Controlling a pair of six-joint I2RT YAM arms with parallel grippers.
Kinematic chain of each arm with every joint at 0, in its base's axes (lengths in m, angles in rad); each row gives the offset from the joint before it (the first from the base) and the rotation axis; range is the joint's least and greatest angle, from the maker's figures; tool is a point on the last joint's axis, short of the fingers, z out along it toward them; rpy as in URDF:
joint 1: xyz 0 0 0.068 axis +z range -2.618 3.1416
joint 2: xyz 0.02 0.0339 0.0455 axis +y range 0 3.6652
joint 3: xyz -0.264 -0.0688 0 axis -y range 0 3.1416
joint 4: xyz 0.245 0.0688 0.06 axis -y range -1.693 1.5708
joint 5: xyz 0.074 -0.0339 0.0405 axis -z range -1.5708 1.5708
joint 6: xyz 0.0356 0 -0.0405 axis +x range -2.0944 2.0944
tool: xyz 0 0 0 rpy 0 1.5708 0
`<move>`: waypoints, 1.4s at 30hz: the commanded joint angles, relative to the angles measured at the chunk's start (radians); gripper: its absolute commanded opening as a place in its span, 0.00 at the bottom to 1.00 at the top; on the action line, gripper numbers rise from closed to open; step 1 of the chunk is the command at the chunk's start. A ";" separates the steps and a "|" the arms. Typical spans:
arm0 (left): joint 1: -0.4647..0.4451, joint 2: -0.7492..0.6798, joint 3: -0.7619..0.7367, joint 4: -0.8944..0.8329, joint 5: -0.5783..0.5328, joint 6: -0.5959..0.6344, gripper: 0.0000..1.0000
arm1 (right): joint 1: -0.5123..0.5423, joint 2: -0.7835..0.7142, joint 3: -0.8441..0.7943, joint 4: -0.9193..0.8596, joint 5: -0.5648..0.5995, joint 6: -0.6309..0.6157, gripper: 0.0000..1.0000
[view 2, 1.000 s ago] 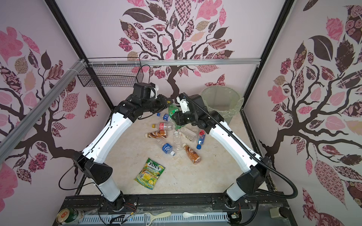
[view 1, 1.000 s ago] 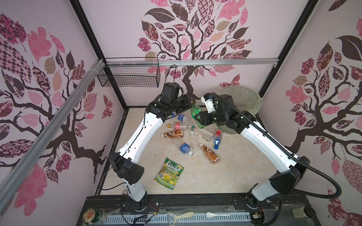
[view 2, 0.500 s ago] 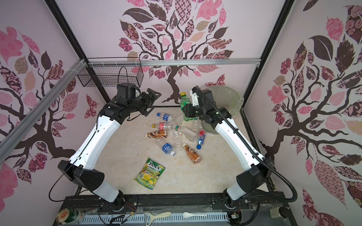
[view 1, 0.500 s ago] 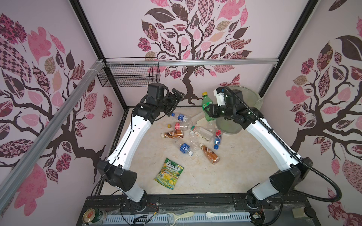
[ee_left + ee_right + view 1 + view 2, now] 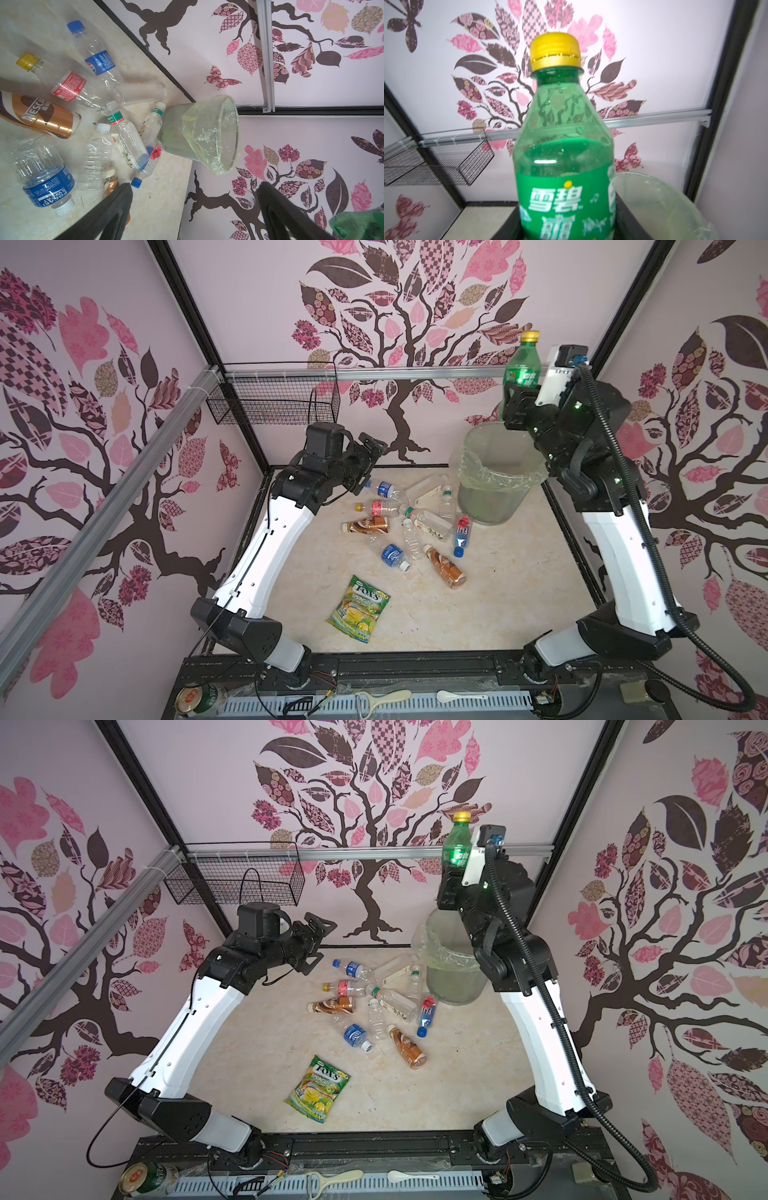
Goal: Throw the plastic bottles in the bin
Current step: 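Raise the green soda bottle over the bin and open the right gripper, then move both grippers back down over the bottle pile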
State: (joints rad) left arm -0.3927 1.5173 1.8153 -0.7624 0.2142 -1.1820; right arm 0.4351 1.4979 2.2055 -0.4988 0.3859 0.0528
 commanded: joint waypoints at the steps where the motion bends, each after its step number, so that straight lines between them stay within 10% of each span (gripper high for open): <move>1: -0.003 -0.032 -0.030 -0.013 -0.001 0.010 0.98 | -0.013 0.029 0.019 0.069 0.165 -0.096 0.49; 7: -0.003 -0.040 -0.022 -0.046 -0.022 0.025 0.98 | -0.221 0.214 -0.023 -0.189 0.137 0.113 0.52; 13: -0.006 -0.041 -0.021 -0.060 -0.049 0.051 0.98 | -0.237 0.231 0.022 -0.218 0.120 0.136 0.99; 30: -0.104 -0.007 0.070 -0.143 -0.285 0.274 0.98 | -0.227 0.236 0.076 -0.314 0.014 0.231 1.00; 42: -0.087 -0.020 -0.151 -0.229 -0.469 0.072 0.98 | 0.044 0.026 -0.341 -0.194 -0.150 0.249 1.00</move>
State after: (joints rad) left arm -0.4862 1.5043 1.7535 -0.9611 -0.1894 -1.0416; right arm 0.4603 1.6066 1.9369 -0.7242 0.3161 0.2672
